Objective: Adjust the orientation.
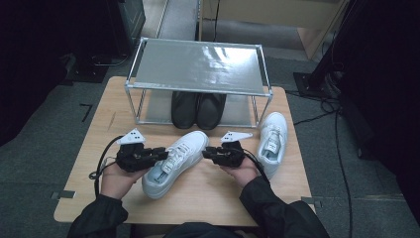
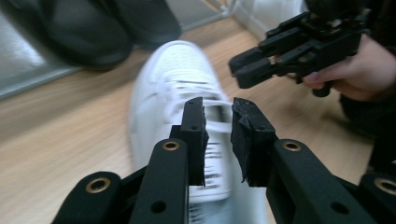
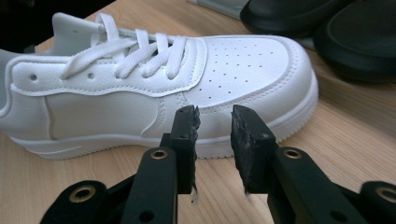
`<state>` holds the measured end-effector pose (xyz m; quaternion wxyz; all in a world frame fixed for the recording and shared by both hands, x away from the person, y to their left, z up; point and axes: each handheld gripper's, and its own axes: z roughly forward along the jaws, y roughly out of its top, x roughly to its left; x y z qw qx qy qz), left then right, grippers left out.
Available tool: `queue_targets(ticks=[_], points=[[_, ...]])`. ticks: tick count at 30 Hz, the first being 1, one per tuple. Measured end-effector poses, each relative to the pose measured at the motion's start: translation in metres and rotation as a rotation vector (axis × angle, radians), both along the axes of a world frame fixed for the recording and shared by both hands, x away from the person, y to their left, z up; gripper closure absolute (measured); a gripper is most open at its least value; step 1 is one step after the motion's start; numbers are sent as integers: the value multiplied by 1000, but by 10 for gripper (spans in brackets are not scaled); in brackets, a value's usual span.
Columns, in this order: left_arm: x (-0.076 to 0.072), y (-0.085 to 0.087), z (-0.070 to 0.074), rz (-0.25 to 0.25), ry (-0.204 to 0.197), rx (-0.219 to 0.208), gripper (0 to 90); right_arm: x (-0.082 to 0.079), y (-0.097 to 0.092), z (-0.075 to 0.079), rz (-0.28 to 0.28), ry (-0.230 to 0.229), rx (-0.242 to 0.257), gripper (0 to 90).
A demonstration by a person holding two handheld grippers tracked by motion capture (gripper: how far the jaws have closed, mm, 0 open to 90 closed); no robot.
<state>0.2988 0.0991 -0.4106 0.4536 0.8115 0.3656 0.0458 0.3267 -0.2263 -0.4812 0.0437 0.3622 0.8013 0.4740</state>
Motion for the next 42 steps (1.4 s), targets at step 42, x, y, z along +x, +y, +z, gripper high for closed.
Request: queue_targets(ticks=[42], points=[[1,9,-46,-45,121,-41,789,29,24,-11,10,-9,-16,755]])
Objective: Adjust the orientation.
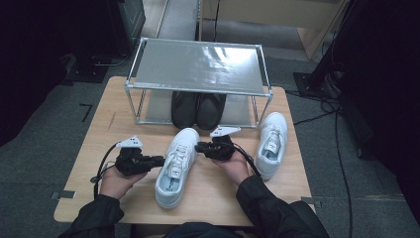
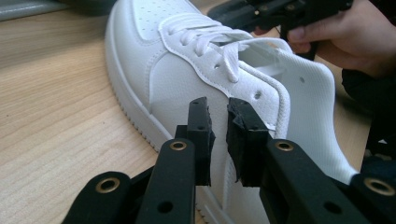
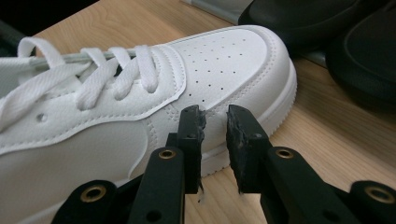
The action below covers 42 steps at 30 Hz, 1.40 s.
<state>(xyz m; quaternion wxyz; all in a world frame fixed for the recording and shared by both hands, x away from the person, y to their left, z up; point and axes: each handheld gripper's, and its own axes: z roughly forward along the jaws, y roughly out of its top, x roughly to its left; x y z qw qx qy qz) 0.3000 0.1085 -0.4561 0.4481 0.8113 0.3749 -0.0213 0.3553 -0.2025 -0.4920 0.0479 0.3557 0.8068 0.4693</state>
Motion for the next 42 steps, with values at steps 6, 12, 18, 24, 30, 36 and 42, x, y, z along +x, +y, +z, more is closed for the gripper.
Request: queue_targets(ticks=[6,12,18,24,30,36,42], points=[[-4,2,13,34,-53,-31,737,4,0,1,-14,22,-12,716],[-9,-12,22,2,-78,-30,629,-4,-3,6,-7,21,-14,705],[-8,-26,11,12,-66,46,567,-11,-13,9,-23,13,2,699],[-6,-28,5,16,-54,49,551,-12,-22,13,-48,10,18,694],[-6,-24,6,14,-40,37,601,-15,-27,16,-57,23,24,688],[-7,-23,6,17,-43,40,624,-20,-31,17,-58,15,24,685],[-10,-24,6,3,-55,78,615,-21,-35,17,-65,13,31,680]])
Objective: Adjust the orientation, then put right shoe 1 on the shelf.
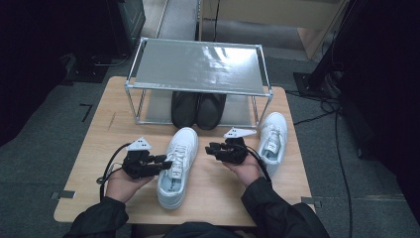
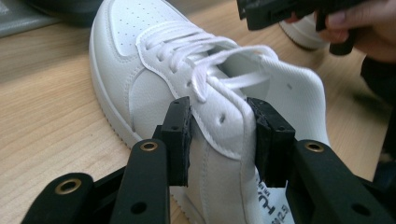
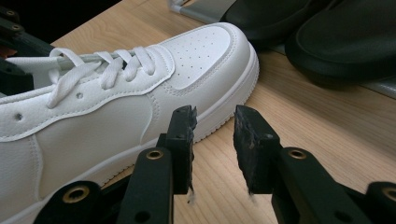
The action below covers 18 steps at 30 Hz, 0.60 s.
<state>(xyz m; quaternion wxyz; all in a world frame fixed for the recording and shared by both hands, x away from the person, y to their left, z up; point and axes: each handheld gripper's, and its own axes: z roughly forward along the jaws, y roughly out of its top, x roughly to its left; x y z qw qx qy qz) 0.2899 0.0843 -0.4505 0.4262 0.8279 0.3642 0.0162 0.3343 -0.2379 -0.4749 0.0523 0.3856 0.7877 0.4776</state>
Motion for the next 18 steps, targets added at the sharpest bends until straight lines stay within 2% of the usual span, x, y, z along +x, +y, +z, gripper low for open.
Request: queue_targets(ticks=[3,5,10,15,18], points=[[0,-1,-2,-2,0,0,597,0,0,-1,-2,3,-1,679],[0,0,-1,-4,-6,-1,621,0,1,-1,4,5,-2,679],[1,5,-1,-6,24,-31,682,0,2,-2,8,7,-7,678],[2,10,-2,-1,37,-60,708,1,2,-3,7,5,-8,672],[1,10,-1,8,41,-60,765,0,2,-3,7,7,-11,670]])
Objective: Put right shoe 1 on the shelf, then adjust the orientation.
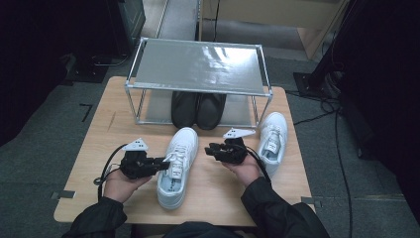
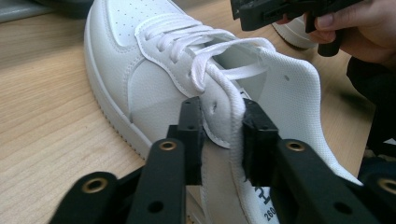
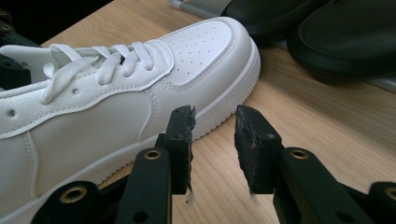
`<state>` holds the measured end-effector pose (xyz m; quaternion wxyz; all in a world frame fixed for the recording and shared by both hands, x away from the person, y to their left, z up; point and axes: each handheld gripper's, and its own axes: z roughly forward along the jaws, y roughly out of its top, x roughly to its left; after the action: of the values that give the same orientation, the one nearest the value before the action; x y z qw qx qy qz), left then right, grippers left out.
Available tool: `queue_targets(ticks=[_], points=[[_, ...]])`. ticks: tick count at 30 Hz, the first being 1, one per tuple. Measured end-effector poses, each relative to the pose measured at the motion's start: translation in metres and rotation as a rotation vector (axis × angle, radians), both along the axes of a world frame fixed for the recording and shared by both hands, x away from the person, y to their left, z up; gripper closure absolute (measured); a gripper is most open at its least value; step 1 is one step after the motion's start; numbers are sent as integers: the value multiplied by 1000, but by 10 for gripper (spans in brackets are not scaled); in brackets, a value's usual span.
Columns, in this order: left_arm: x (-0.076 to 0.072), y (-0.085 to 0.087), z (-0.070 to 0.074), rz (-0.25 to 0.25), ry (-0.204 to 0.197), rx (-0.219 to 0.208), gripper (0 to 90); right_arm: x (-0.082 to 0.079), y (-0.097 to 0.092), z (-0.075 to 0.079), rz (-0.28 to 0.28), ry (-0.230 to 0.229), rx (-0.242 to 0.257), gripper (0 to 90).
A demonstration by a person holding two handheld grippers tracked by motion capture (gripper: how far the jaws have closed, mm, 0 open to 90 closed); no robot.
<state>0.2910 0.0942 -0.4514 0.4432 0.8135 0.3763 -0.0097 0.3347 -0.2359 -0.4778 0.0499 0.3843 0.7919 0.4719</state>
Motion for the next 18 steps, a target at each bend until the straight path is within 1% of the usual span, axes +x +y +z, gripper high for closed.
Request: queue_targets(ticks=[1,2,3,4,5,6,8,13,14,15,17,18], points=[[0,-1,1,6,-3,10,788,0,0,0,0,-1,-1,671],[-1,-1,1,17,-3,14,810,0,1,0,2,-3,-2,670],[-1,-1,1,17,-3,14,828,0,1,0,2,-5,-3,670],[0,1,2,35,9,7,836,0,1,0,3,-7,-4,670],[0,1,2,35,9,7,841,0,1,0,3,-7,-4,670],[0,1,3,53,3,12,841,0,1,0,2,-7,-4,670],[1,3,4,70,11,2,850,0,1,0,0,-8,-5,670],[1,3,6,68,22,-12,853,1,0,0,-3,-8,-2,670],[1,3,8,74,30,-32,853,1,-1,0,-6,-8,-3,670],[0,3,10,81,25,-33,854,1,-1,1,-7,-8,1,670],[0,3,11,79,27,-41,854,1,-1,1,-8,-10,1,671],[-2,1,19,80,4,-25,855,1,-1,1,-7,-12,-1,670]])
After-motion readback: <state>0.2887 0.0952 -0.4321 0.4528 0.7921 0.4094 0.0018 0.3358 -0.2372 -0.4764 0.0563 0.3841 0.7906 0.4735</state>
